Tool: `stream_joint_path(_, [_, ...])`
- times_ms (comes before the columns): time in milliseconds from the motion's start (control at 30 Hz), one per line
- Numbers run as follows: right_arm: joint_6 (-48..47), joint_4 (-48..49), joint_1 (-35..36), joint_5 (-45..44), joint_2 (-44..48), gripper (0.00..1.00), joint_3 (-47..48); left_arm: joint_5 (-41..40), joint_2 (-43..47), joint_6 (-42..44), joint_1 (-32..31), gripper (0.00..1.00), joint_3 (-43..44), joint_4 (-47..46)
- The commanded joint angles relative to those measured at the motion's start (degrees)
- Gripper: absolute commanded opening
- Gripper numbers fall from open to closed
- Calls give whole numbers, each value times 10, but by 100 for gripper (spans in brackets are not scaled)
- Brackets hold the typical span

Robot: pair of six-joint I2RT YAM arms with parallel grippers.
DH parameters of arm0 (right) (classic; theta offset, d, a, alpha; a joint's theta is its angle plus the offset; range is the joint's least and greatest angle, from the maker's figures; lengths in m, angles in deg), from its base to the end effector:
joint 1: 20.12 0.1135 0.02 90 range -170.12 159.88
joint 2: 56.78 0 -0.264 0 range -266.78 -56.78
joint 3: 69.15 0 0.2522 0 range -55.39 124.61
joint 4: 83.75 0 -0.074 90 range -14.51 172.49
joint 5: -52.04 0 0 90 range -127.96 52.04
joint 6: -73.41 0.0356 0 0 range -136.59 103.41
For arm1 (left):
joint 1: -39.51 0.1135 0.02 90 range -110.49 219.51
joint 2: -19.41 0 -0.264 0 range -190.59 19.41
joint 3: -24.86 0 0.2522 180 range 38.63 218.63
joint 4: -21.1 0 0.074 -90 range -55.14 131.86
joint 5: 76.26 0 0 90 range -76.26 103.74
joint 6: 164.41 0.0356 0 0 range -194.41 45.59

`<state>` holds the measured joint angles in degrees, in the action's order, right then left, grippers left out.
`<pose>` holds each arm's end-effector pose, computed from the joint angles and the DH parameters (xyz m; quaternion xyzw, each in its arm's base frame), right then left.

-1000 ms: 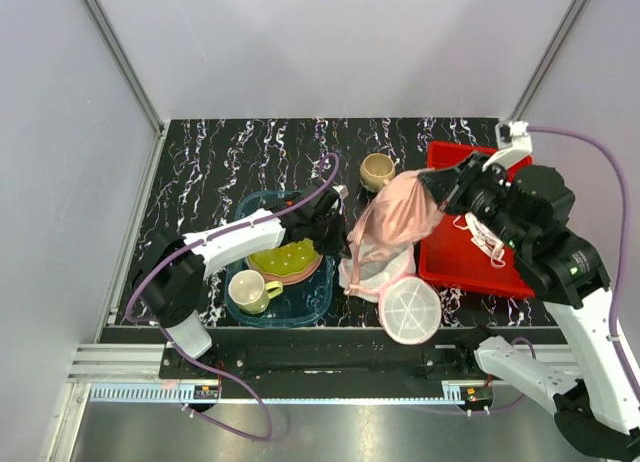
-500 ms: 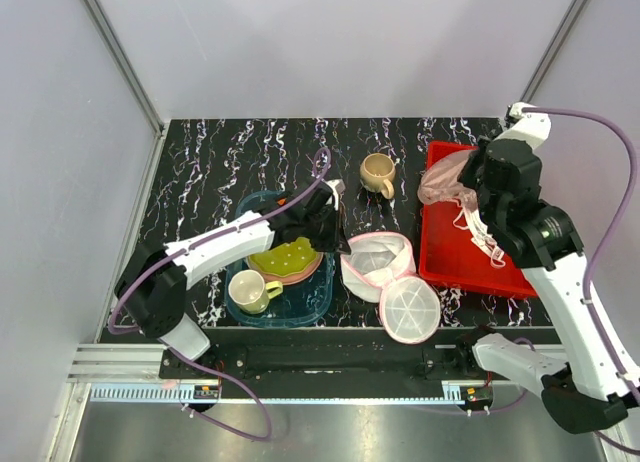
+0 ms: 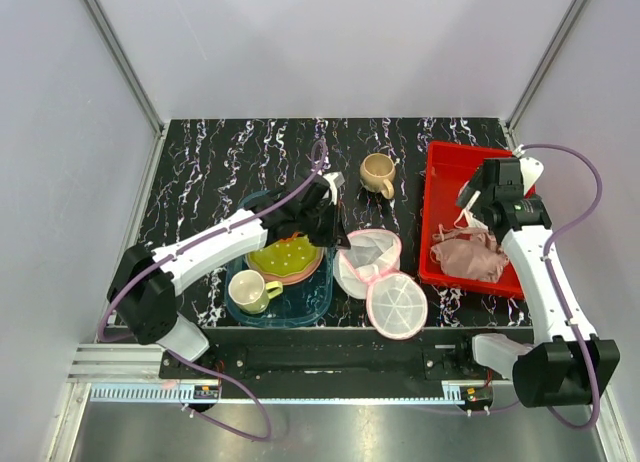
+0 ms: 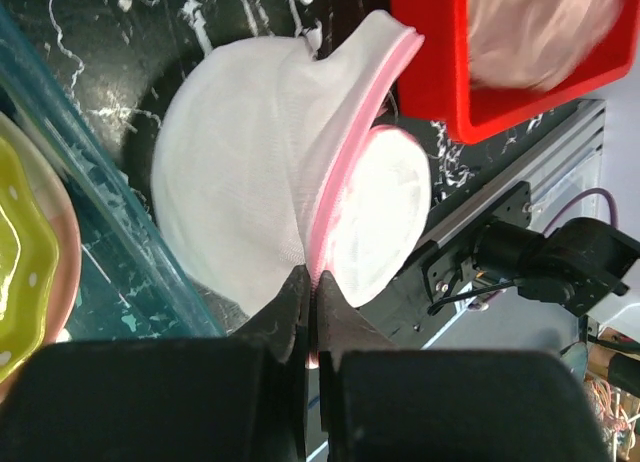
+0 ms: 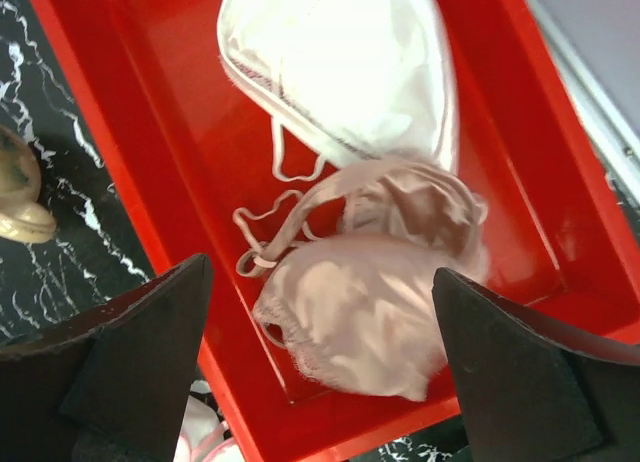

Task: Unzip the laundry bag and remove the bra

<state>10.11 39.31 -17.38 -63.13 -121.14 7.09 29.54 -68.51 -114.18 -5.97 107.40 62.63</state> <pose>0.2281 -0.0042 0.3282 0.2687 0.8649 -0.1000 0.4119 0.2283 -0.2460 0.2746 0.0963 0.9176 -0.3404 0.1811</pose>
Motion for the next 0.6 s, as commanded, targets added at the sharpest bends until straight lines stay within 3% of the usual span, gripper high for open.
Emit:
stream_joint_path(0, [24, -2, -3, 65, 5, 100, 36, -1, -1, 21, 0, 0, 52, -6])
stream_joint_path(133, [13, -11, -3, 86, 20, 100, 81, -4, -6, 27, 1, 0, 59, -7])
stream_joint_path(167, [12, -13, -4, 107, 23, 100, 88, 5, -5, 34, 1, 4, 61, -14])
stream_joint_path(200, [10, -17, -4, 120, 25, 100, 93, 10, 2, 45, 0, 16, 61, -20])
stream_joint_path(233, [9, -19, -3, 130, 26, 100, 100, 11, 8, 46, 0, 36, 60, -25])
stream_joint_path(267, [9, -19, -3, 154, 26, 100, 102, 5, 16, 49, 0, 68, 59, -36])
stream_joint_path(300, [10, -24, -2, 163, 25, 100, 105, -3, 33, 56, 0, 87, 60, -37])
stream_joint_path(333, [12, -28, -2, 172, 25, 100, 108, -22, 42, 62, 1, 99, 63, -36])
stream_joint_path(567, [3, -35, -2, 176, 47, 100, 81, -79, 110, 122, 8, 99, 121, 32])
